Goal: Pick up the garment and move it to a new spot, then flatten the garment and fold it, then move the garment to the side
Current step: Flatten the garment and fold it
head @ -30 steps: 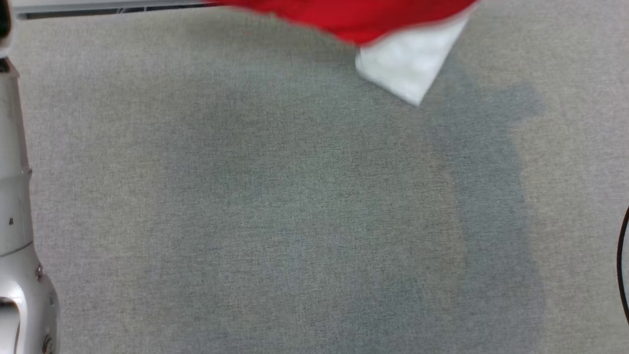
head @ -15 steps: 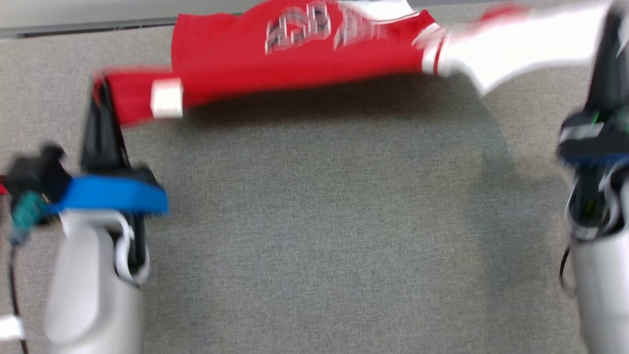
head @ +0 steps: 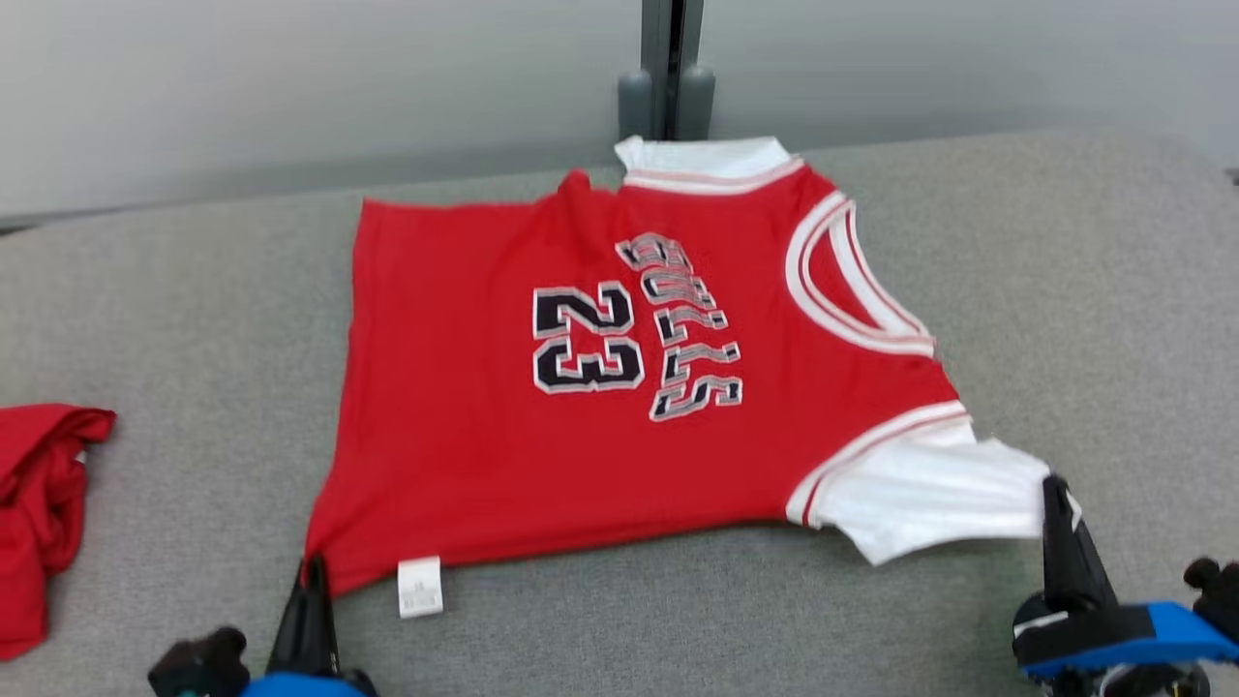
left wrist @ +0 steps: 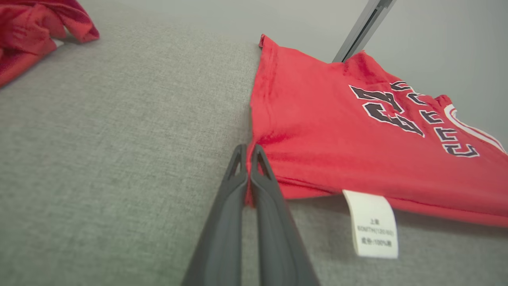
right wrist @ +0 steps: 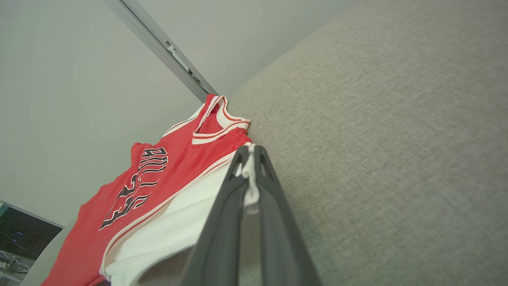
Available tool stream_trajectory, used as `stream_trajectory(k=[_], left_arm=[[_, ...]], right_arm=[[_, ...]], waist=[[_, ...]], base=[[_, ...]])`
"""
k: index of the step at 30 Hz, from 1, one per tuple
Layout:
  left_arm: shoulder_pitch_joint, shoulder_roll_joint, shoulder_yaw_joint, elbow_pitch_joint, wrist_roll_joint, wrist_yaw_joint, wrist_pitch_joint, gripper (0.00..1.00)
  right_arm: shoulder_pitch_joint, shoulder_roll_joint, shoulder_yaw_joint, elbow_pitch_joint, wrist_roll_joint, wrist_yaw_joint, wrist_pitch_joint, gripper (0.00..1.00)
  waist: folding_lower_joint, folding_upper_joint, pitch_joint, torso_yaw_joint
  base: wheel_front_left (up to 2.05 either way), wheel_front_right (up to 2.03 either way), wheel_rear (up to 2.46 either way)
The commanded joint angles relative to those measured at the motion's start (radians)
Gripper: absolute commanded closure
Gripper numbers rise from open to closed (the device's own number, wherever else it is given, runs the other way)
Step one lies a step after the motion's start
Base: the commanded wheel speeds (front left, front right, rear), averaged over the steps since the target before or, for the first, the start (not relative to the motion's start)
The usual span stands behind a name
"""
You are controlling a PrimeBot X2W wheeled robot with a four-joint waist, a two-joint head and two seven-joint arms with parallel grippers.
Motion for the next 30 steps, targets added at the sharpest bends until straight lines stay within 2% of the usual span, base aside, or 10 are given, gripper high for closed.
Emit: stream_trajectory(k=[1, 7, 13, 20, 21, 30], left_arm=[[0.044, 0.004, -0.01, 0.0, -0.014, 0.002, -0.005, 1.0], [0.158, 0.004, -0.04, -0.022, -0.039, 0.012, -0.005, 1.0], [0.204, 0.005, -0.068, -0.064, -0.036, 0.014, -0.005, 1.0], [0.078, 0.003, -0.088, -0.098, -0.056, 0.025, -0.005, 1.0], [0.017, 0.003, -0.1, -0.079, -0.062, 0.037, -0.005, 1.0], [-0.14, 0.003, -0.125, 0.001, -0.061, 0.062, -0.005, 1.0]], right_arm=[[0.043, -0.003, -0.008, 0.005, 0.011, 0.0, -0.005, 1.0], [0.156, -0.003, -0.028, 0.016, 0.015, 0.0, -0.005, 1.0], [0.211, 0.007, -0.051, -0.008, 0.027, 0.0, -0.005, 1.0], [0.067, 0.023, 0.009, -0.024, 0.055, 0.0, -0.005, 1.0], [-0.011, 0.025, 0.014, -0.003, 0.06, 0.0, -0.004, 1.0], [-0.216, 0.006, 0.006, 0.11, 0.034, 0.0, -0.004, 1.0]], waist=[[0.0003, 0.0, -0.041, -0.01], [0.0003, 0.0, -0.109, 0.015], [0.0003, 0.0, -0.126, 0.031], [0.0003, 0.0, -0.061, 0.039], [0.0003, 0.0, -0.028, 0.045], [0.0003, 0.0, 0.058, 0.062]], base=[[0.0, 0.0, 0.0], [0.0, 0.0, 0.0], [0.0, 0.0, 0.0], [0.0, 0.0, 0.0], [0.0, 0.0, 0.0], [0.0, 0.0, 0.0]])
